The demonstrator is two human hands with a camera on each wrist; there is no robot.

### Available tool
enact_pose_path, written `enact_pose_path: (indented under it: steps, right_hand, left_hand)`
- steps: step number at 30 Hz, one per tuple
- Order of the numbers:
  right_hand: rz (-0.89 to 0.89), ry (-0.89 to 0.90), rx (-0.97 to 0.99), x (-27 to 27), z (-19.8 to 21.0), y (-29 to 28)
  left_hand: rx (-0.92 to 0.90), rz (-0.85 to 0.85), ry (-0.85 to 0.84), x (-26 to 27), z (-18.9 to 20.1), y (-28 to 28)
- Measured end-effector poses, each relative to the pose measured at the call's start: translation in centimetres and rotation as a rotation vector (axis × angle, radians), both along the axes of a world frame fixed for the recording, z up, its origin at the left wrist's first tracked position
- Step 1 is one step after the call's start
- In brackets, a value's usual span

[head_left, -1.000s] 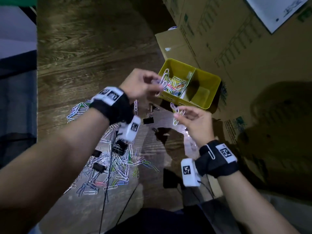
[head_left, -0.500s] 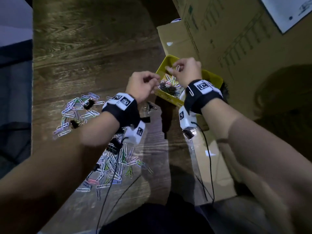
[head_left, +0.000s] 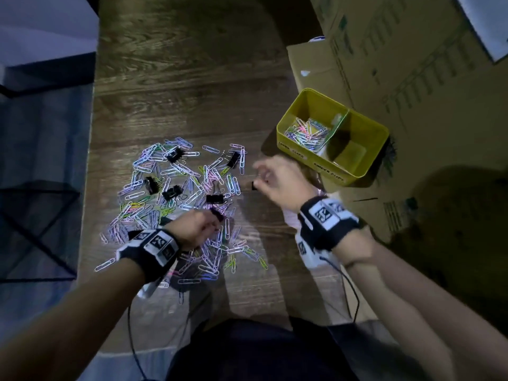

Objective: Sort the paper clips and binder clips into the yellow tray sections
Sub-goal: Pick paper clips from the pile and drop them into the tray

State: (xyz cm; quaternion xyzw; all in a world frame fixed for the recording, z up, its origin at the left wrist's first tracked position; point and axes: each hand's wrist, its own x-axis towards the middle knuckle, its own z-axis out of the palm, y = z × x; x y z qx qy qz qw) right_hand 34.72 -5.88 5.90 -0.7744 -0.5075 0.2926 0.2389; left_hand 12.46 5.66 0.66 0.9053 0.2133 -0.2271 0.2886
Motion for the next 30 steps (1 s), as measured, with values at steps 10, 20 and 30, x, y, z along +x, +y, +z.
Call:
enact_pose_path:
  steps: [10, 20, 30]
  right_hand:
    - [0.059, -0.098, -0.549, -11.9, -4.7, -6.4]
    - [0.042, -0.171, -0.419, -15.4, -6.5, -5.3]
    - [-0.055, 0.051, -0.338, -15.0, -6.4, -6.5]
  left_hand:
    - [0.204, -0.042, 0.176, -4.8, 1.3, -6.6]
    - [0.173, 0.099, 0.004, -4.6, -1.9, -9.6]
    - [0.097, 0.032, -0.127, -4.4, -2.6, -8.8]
